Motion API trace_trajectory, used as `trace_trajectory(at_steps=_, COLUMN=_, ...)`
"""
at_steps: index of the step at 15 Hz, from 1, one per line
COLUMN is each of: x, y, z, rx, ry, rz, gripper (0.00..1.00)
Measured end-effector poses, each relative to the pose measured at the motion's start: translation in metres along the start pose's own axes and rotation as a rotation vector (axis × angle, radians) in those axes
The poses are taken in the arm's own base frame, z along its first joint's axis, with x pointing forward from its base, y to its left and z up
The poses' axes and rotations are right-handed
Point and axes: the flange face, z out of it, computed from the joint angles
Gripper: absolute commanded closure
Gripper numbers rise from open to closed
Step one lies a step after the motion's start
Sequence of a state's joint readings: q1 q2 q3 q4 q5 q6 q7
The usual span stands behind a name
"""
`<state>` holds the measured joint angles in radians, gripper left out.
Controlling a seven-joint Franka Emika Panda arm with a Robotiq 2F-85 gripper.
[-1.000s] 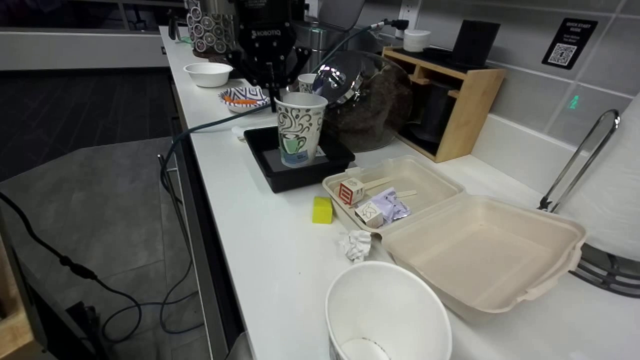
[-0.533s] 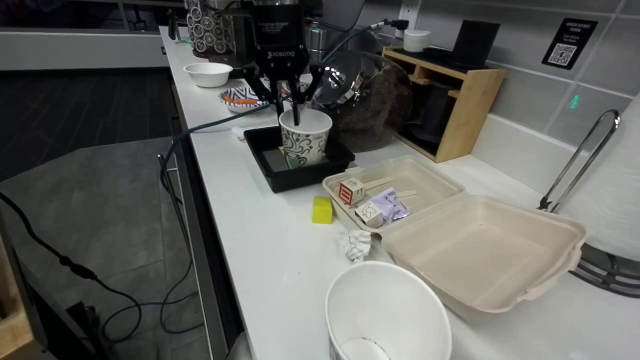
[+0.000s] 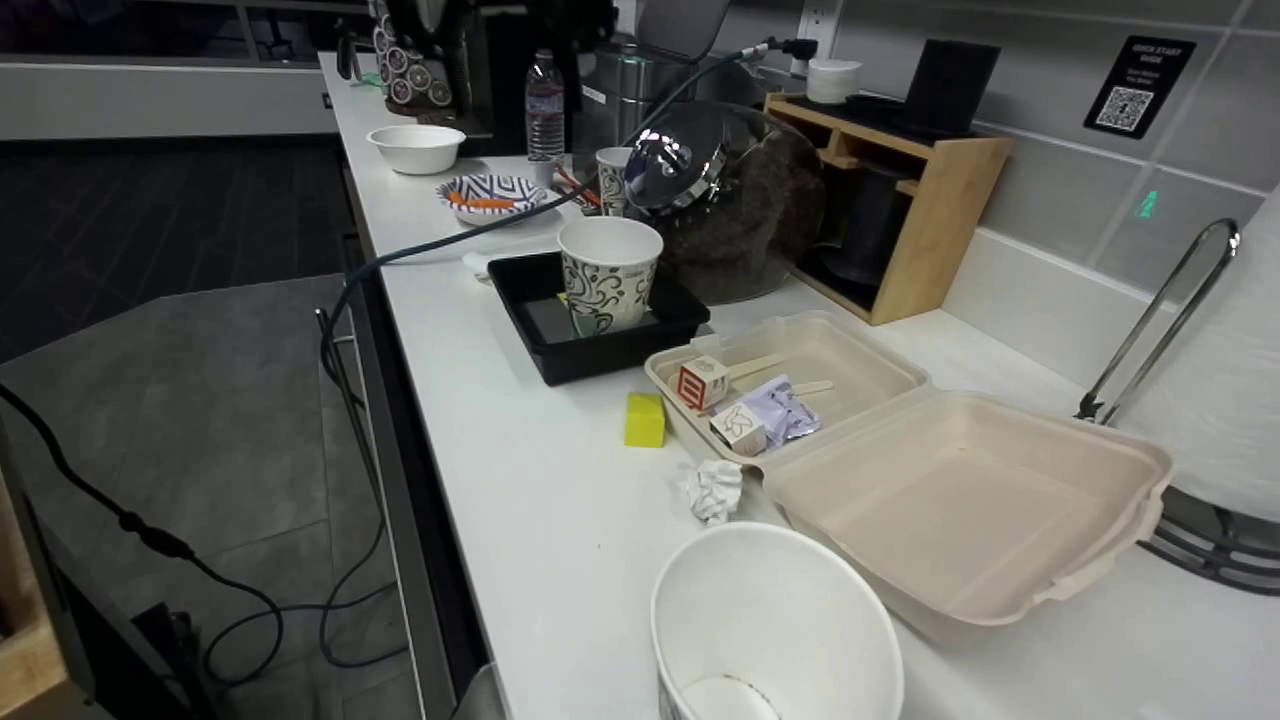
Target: Move the coffee cup to the right and put it inside the black box.
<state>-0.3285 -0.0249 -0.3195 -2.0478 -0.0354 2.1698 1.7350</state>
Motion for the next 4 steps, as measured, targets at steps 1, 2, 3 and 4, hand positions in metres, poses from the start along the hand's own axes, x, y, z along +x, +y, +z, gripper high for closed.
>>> trace_trajectory(at_steps=1, x=0.004, y=0.014, z=-0.016, rx=-0.011, ry=0.014, rz=-0.055, gripper=0.00)
trace_trajectory(at_steps=2, x=0.007, y=0.029, z=-0.030, rx=-0.017, ry=0.026, rz=-0.110, gripper=0.00)
trace_trajectory(at_steps=3, x=0.009, y=0.044, z=-0.042, rx=-0.018, ry=0.038, rz=-0.166, gripper=0.00)
trace_trajectory(at_steps=4, x=0.011, y=0.060, z=-0.053, rx=-0.013, ry=0.049, rz=-0.221, gripper=0.00)
